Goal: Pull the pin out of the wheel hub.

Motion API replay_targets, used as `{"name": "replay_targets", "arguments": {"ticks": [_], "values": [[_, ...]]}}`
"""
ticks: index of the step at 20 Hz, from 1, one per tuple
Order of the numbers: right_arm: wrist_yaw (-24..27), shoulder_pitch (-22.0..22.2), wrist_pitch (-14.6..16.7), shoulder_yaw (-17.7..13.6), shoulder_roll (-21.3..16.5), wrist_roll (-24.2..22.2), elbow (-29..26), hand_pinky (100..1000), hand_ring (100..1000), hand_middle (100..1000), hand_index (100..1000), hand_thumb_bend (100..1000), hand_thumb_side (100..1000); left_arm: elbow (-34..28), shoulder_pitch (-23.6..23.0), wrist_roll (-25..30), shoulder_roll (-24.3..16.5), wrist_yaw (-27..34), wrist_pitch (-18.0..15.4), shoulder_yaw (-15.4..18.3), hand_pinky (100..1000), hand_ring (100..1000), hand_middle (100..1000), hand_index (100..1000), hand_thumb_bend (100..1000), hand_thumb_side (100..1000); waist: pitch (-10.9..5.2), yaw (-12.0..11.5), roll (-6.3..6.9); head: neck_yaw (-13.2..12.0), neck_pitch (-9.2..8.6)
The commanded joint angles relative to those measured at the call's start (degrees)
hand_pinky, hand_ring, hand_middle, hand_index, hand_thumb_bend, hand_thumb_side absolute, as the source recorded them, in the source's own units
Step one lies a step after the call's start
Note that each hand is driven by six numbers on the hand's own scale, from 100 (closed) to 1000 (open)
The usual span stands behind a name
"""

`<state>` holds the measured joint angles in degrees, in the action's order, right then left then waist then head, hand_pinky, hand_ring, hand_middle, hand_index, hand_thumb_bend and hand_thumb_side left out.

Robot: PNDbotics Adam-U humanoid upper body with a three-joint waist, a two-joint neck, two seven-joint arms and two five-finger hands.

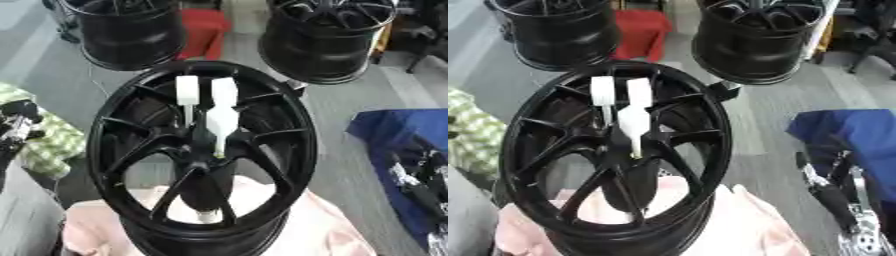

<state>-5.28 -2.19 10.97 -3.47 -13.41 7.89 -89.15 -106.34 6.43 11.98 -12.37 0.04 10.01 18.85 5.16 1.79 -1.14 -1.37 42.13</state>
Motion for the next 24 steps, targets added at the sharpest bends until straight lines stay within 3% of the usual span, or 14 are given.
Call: {"name": "replay_targets", "arguments": {"ticks": [1, 7, 12, 15, 19, 24], "values": [[0.0, -0.3, 0.1, -0.2, -1.1, 0.1, -0.8, 564, 700, 741, 927, 423, 444, 0.7, 2.1, 0.3, -6.7, 0.4, -2.6, -1.0, 706, 760, 752, 776, 293, 438, -0.74, 0.1, 0.32, 0.2, -0.43], [-0.1, -0.2, 0.1, -0.1, -1.6, 0.1, -0.8, 564, 700, 740, 927, 422, 445, 8.2, 8.4, 4.4, -22.0, 0.7, -13.3, -6.3, 722, 758, 755, 799, 295, 440, -0.97, 0.5, 1.01, 0.7, -0.54], [-0.2, -0.1, 0.1, 0.0, -1.8, 0.0, -0.8, 564, 700, 740, 927, 422, 446, 13.7, 14.0, 9.1, -29.7, 3.2, -20.4, -10.9, 735, 757, 755, 811, 304, 449, -1.05, 0.9, 1.31, 0.9, -0.72], [-0.2, -0.1, 0.1, 0.1, -2.0, -0.1, -0.7, 564, 700, 740, 927, 423, 446, 17.1, 18.6, 14.1, -34.4, 2.6, -24.9, -15.4, 756, 762, 765, 830, 321, 459, -1.22, 1.4, 1.58, 0.9, -0.75], [-0.3, 0.0, 0.1, 0.4, -2.2, -0.4, -0.7, 564, 700, 740, 927, 423, 446, 23.0, 26.2, 21.0, -37.8, 0.4, -31.4, -22.4, 774, 765, 773, 845, 336, 442, -1.47, 1.9, 1.88, 0.5, -0.77], [-0.2, 0.1, 0.1, 0.6, -2.4, -0.6, -0.5, 564, 700, 740, 927, 424, 447, 30.8, 36.4, 27.6, -35.2, -3.2, -36.9, -30.3, 786, 773, 788, 861, 339, 438, -1.78, 2.6, 2.09, 0.3, -0.68]]}}
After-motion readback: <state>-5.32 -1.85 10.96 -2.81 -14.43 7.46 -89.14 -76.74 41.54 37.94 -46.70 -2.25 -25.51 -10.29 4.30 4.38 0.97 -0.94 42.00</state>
